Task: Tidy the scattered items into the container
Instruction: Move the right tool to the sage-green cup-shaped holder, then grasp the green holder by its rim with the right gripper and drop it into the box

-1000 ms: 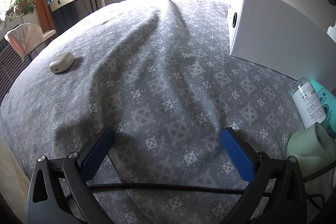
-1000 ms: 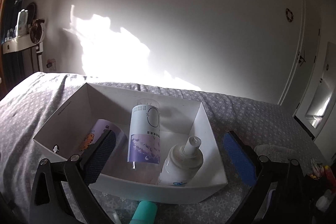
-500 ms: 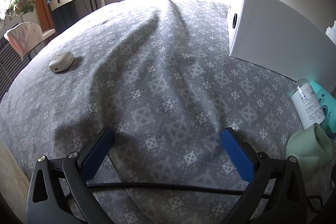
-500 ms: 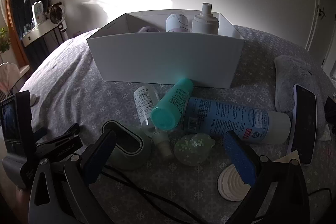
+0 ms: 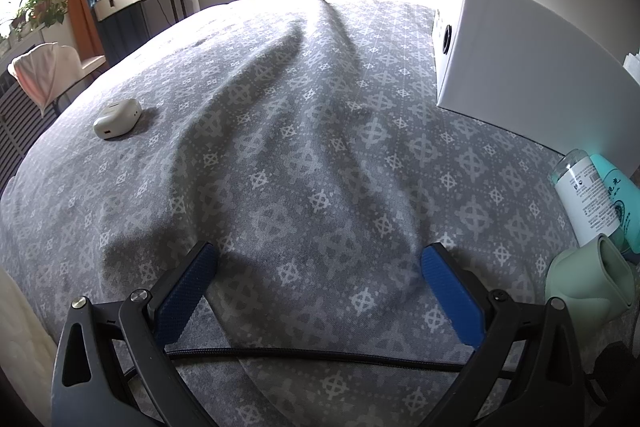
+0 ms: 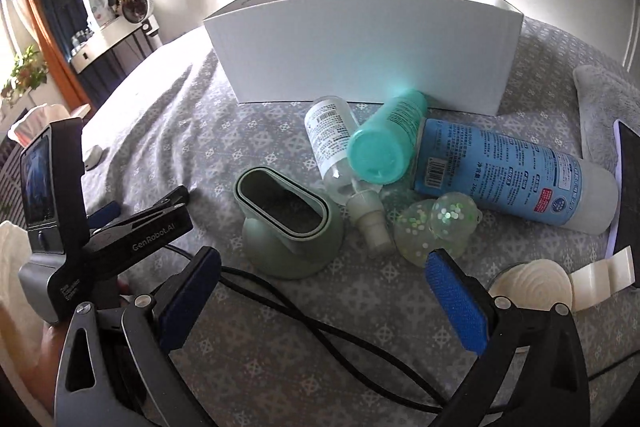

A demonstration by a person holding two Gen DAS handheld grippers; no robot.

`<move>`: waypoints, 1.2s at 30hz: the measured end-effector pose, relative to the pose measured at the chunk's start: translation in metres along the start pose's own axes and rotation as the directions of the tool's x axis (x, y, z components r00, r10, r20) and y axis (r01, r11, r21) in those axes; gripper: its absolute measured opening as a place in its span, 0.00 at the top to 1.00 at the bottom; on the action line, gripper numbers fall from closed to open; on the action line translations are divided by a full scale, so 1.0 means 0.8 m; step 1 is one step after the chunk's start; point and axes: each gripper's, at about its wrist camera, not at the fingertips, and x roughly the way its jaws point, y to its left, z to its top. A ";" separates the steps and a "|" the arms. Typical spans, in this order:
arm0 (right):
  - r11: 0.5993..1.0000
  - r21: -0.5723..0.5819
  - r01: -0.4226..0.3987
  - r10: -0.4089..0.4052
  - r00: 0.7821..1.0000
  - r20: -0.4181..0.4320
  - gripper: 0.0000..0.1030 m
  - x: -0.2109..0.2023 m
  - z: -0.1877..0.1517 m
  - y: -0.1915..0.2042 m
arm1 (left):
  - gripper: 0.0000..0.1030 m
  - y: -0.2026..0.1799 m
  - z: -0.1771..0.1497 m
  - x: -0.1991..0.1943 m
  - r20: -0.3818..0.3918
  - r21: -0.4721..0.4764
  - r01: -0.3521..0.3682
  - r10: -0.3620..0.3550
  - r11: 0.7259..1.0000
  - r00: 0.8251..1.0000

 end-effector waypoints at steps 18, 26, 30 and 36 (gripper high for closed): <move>0.953 -0.282 0.114 -0.127 0.991 -0.031 0.22 0.066 0.012 0.065 | 0.01 0.007 0.007 0.006 0.004 -0.009 0.010 -0.010 1.000 1.000; 0.952 -0.282 0.115 -0.122 0.992 -0.008 0.33 0.048 0.004 0.066 | 0.01 0.006 0.005 0.007 0.002 -0.005 0.007 -0.007 1.000 1.000; 0.944 -0.303 0.128 -0.122 0.992 0.037 0.33 0.028 -0.002 0.071 | 0.01 0.003 0.003 0.006 0.002 -0.005 0.007 -0.007 1.000 1.000; 0.943 -0.295 0.152 -0.128 0.987 0.098 0.33 0.007 0.003 0.071 | 0.00 0.003 0.002 0.007 0.002 -0.005 0.006 -0.006 1.000 1.000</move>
